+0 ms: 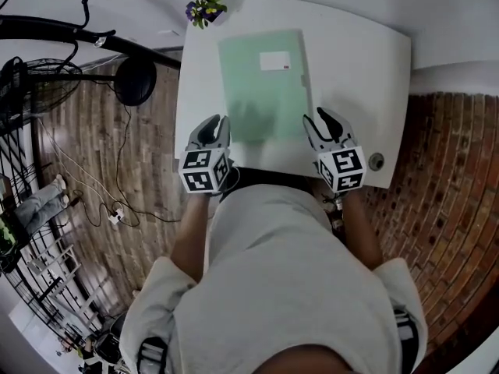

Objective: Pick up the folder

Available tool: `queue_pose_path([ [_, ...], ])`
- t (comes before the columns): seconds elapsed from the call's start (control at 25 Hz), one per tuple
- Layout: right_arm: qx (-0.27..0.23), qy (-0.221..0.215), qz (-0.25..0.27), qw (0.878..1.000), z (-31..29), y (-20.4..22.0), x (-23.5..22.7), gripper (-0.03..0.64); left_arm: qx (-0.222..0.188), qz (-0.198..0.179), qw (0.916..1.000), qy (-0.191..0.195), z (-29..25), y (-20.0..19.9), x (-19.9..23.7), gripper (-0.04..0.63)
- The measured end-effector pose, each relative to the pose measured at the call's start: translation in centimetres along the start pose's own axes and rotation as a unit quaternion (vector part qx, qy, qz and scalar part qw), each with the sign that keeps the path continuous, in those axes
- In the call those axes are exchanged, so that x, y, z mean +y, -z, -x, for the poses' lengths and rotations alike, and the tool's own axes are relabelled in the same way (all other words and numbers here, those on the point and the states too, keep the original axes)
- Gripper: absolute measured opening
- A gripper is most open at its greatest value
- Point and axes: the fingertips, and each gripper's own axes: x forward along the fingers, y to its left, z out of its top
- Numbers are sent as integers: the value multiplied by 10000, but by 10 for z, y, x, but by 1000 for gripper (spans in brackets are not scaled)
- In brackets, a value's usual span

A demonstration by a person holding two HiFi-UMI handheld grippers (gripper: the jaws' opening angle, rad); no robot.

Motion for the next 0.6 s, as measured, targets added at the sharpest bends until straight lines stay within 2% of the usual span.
queue_pose_path([
  [0.6,464,58,-307,9984,-55,2,-18,166,476,220,9983,266,-58,4,26,80],
])
